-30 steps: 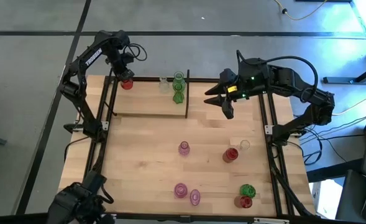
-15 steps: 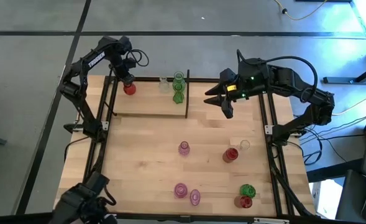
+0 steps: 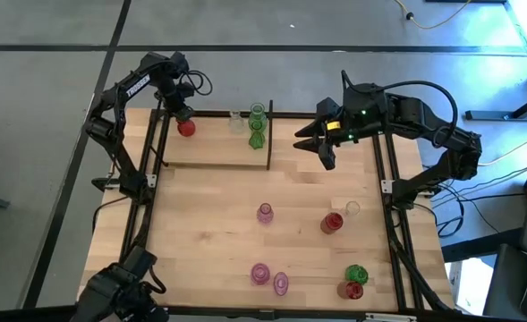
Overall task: Sort vases onto shelf
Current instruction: Put the bottom left red vase on the shelf
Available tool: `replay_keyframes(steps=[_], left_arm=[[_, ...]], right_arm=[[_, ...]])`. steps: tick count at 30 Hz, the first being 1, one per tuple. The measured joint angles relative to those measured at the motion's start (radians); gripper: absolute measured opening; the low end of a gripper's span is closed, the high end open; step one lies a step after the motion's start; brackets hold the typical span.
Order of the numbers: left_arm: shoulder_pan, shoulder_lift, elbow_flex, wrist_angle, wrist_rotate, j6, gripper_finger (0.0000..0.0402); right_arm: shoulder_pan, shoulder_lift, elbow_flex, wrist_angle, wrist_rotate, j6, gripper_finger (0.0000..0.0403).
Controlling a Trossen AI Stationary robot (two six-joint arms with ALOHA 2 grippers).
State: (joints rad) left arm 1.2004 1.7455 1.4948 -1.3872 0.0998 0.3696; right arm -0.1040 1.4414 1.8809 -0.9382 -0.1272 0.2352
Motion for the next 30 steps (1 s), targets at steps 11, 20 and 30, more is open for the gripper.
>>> replay_keyframes(steps=[11,20,30], left_arm=[[0.0,0.001,-0.001,-0.007,-0.022,-0.02,0.0063],[0.0,0.001,-0.001,-0.011,-0.044,-0.025,0.0064],[0.0,0.001,0.064,-0.041,-0.056,-0.027,0.0065]], right_arm=[[0.061,0.0,0.0,0.001,0.039,-0.007,0.0156],[0.061,0.0,0.0,-0.002,0.038,-0.005,0.0156],[0.061,0.0,0.0,-0.003,0.038,-0.004,0.0156]])
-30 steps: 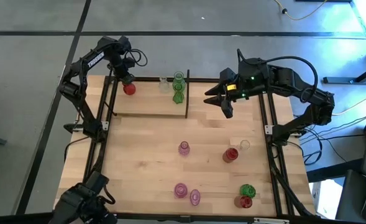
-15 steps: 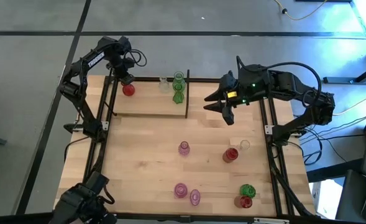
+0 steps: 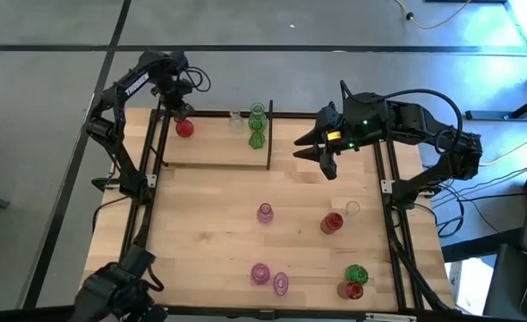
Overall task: Sort vases onto shelf
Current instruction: Put the bottom left red vase on the shelf
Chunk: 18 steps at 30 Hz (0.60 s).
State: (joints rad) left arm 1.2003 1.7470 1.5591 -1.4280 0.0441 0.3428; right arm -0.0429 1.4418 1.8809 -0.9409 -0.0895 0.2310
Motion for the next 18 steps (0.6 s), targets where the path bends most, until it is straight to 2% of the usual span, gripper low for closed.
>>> replay_keyframes(steps=[12,18], left_arm=[[-0.011,-0.001,0.128,-0.105,-0.004,-0.027,0.0065],[-0.069,-0.08,0.164,-0.124,-0.002,-0.05,0.0065]], right_arm=[[0.0,0.0,0.0,0.0,0.0,0.0,0.0156],[0.0,0.0,0.0,0.0,0.0,-0.005,0.0156]])
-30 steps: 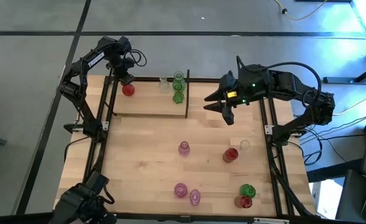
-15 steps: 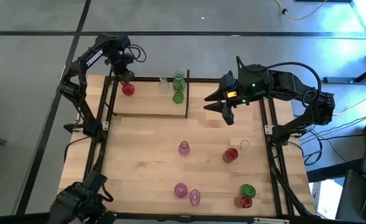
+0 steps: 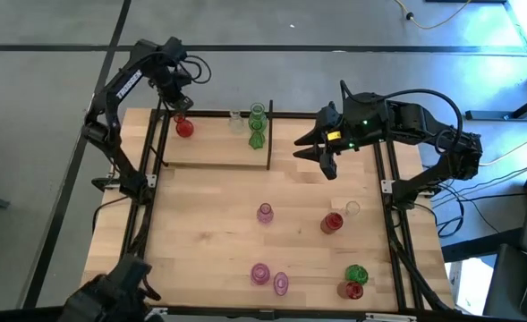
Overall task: Sort vases onto shelf
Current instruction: Put the bottom left red vase on the shelf
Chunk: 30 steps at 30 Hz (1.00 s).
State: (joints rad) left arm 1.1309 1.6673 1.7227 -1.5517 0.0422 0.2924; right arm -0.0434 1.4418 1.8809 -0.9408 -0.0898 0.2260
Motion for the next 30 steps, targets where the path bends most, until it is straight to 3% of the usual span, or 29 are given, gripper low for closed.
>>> replay_keyframes(steps=[7,12,15,19,25,30], left_arm=[[-0.147,-0.18,0.005,0.025,0.026,-0.144,0.0054],[-0.311,-0.334,0.005,0.153,0.021,-0.326,0.003],[-0.425,-0.414,0.006,0.225,-0.05,-0.45,0.001],[-0.608,-0.467,0.001,0.237,-0.232,-0.576,0.0003],[-0.818,-0.472,-0.153,0.215,-0.411,-0.722,0.0001],[-0.796,-0.468,-0.345,0.277,-0.388,-0.812,0.0001]], right_arm=[[-0.003,0.0,0.0,0.015,0.002,-0.048,0.0156],[-0.003,0.0,0.0,0.031,0.003,-0.074,0.0156],[-0.003,0.003,0.0,0.034,0.003,-0.081,0.0156],[-0.003,0.016,0.0,0.032,0.0,-0.081,0.0156],[-0.003,0.049,0.0,0.029,-0.031,-0.085,0.0156],[-0.002,0.071,0.0,0.031,-0.095,-0.082,0.0156]])
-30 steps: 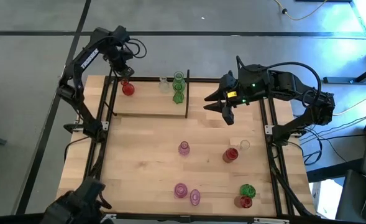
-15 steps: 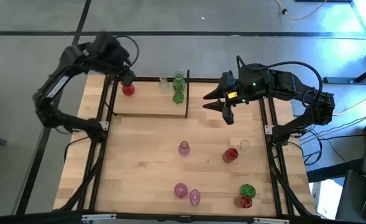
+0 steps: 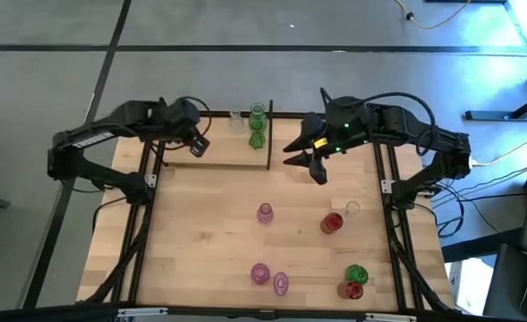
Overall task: Sort vases onto shelf
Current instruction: Put the bottom left red vase on the shelf
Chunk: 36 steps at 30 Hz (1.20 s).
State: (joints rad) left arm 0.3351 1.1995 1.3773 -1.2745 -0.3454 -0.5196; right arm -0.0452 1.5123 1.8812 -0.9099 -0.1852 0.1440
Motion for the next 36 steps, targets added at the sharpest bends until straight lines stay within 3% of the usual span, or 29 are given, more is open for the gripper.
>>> replay_keyframes(steps=[7,16,30,36], left_arm=[[0.165,0.031,-0.162,0.084,0.145,0.02,0.0],[0.306,0.164,-0.168,0.089,0.168,0.205,0.0],[0.37,0.263,-0.168,0.08,0.037,0.414,0.0],[0.37,0.284,-0.168,0.096,0.009,0.404,0.0]], right_arm=[[0.001,0.011,0.0,0.002,-0.058,0.005,0.0156],[0.0,0.01,0.0,0.035,-0.089,0.04,0.0156],[0.015,0.01,0.0,0.046,-0.079,0.113,0.0156],[0.035,0.01,0.0,0.049,-0.062,0.113,0.0156]])
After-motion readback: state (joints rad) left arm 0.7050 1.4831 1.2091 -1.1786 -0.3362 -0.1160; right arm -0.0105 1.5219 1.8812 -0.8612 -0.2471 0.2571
